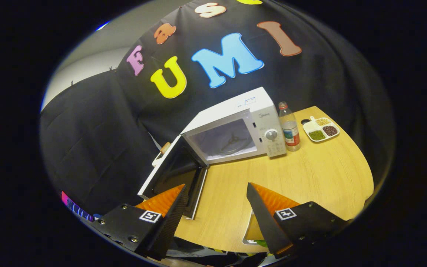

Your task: Open the microwave, put the food inside, and close the microwave door.

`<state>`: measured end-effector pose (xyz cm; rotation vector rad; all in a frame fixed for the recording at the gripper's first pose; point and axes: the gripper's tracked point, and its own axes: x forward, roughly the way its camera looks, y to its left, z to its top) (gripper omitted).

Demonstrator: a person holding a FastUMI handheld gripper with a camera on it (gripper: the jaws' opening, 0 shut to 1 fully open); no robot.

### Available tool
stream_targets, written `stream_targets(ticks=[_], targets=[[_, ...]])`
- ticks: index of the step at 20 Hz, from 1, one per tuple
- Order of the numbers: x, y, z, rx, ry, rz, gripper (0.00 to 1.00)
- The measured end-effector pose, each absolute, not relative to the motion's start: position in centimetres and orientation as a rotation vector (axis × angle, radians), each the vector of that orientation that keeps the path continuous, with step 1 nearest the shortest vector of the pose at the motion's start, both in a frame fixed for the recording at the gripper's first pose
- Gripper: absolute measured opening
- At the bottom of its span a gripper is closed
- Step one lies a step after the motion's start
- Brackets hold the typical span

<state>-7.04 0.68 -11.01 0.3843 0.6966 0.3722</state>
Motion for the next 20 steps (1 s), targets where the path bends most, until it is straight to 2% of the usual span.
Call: stream_targets(ticks=[7, 16, 18, 20], targets=[[-7.8, -5.2, -16.4, 0.449, 0.842, 0.289, 0.96], [-11.8, -6.3, -24.0, 0.681, 1.126, 0.258, 0.96], [-12.4, -6.0, -24.7, 0.732, 1.156, 0.255, 0.82], [-12.8, -5.6, -25.3, 0.765, 1.175, 0.256, 0.82]])
